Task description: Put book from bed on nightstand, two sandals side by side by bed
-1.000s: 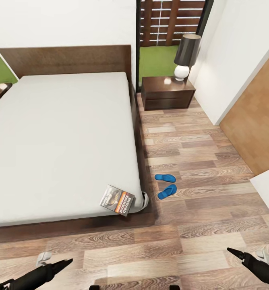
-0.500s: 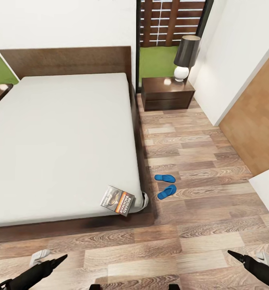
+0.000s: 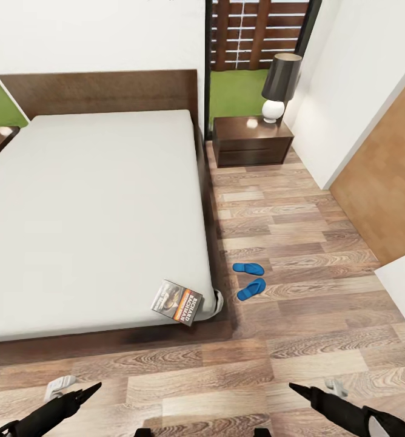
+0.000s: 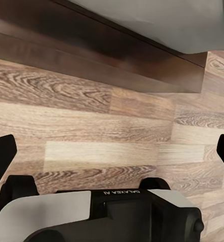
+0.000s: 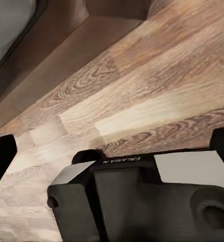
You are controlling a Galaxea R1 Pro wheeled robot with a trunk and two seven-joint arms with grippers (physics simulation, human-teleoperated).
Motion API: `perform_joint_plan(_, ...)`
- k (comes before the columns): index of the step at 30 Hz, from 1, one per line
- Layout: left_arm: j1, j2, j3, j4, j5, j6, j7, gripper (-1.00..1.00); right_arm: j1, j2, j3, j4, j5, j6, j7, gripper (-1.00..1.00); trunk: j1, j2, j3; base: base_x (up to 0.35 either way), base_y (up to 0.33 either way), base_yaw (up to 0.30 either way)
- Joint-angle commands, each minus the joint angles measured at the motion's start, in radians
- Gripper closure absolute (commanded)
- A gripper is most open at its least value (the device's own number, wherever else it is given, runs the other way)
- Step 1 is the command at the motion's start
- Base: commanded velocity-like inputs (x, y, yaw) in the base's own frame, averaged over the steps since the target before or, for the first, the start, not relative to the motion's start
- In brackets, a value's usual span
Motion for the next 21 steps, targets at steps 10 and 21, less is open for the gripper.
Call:
perform_joint_plan(10, 0.000, -0.001, 0.008, 0.000, -0.007, 0.002, -0.006, -1.00, -0.008, 0.282, 0.003, -0.045, 0.060, 0.027, -0.271, -1.00, 0.000, -0.001, -0.001, 0.000, 0.000, 0.000)
perform_joint_plan(21, 0.000, -0.012, 0.008, 0.000, -0.009, -0.001, -0.006, -1.00, -0.012, 0.305, 0.002, -0.248, 0.049, 0.202, -0.302, -1.00, 0.000, -0.001, -0.001, 0.000, 0.000, 0.000)
